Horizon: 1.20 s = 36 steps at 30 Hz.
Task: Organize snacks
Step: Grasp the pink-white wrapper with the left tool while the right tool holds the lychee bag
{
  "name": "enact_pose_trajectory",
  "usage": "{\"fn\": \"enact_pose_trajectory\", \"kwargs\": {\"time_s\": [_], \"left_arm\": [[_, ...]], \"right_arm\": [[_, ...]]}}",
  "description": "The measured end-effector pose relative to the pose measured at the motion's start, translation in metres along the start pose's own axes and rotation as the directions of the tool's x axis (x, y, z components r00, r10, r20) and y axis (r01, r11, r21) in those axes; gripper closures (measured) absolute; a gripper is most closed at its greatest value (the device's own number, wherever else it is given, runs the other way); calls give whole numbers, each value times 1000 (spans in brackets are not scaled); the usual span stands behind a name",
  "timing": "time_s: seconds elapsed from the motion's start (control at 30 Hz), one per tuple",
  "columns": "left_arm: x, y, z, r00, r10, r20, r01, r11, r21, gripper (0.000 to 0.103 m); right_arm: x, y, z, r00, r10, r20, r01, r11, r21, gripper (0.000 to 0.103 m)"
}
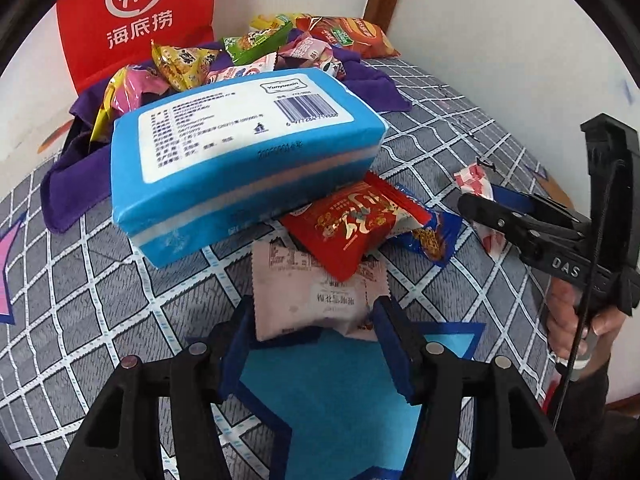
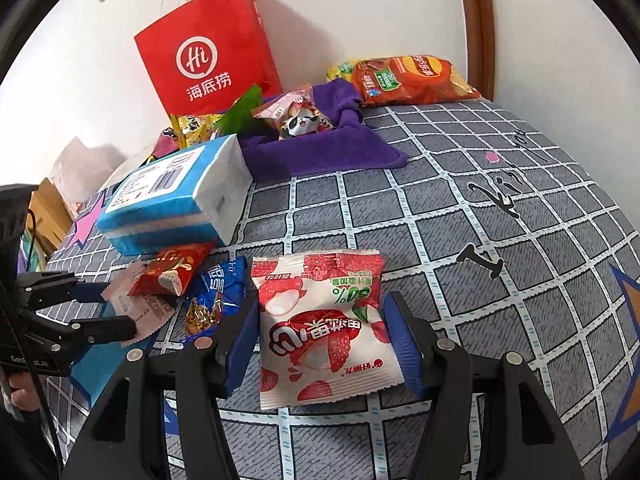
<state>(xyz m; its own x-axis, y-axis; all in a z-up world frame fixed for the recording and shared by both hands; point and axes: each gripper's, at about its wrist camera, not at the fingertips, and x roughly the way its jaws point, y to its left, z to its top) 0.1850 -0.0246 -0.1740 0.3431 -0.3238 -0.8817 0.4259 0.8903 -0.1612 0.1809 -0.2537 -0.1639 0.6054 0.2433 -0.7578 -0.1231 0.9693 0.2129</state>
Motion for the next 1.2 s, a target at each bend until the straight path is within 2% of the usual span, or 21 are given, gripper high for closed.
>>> {"fn": "enact_pose_trajectory", "kwargs": {"time_s": [0.17,0.33,0.47,0.67,0.8,0.9,1.2], "left_arm": [[6,-9,6,999,34,-7,-34,999,19,36],[16,-27,5,993,116,10,-116,990,84,30],[16,-28,6,994,108,34,-110,991,71,30],[6,-23,4,993,80,82,-84,996,43,45],[-2,-18,0,993,63,101,-65,998,20,63],[-5,-13,-2,995,14,95,-13,1000,-13,66],[-21,-6,-11,992,-24,122,31,998,-62,73]], "right_arm": [[0,-4,1,1000,18,0,-18,1000,14,42],[0,-6,1,1000,27,2,-27,999,24,42],[0,-5,1,1000,19,0,-19,1000,16,42],[1,-4,1,1000,19,-1,-19,1000,16,42],[1,-4,0,1000,17,-1,-17,1000,15,42],[2,-4,0,1000,15,-1,-15,1000,13,42],[2,-5,-1,1000,23,-2,-23,1000,20,42]]}}
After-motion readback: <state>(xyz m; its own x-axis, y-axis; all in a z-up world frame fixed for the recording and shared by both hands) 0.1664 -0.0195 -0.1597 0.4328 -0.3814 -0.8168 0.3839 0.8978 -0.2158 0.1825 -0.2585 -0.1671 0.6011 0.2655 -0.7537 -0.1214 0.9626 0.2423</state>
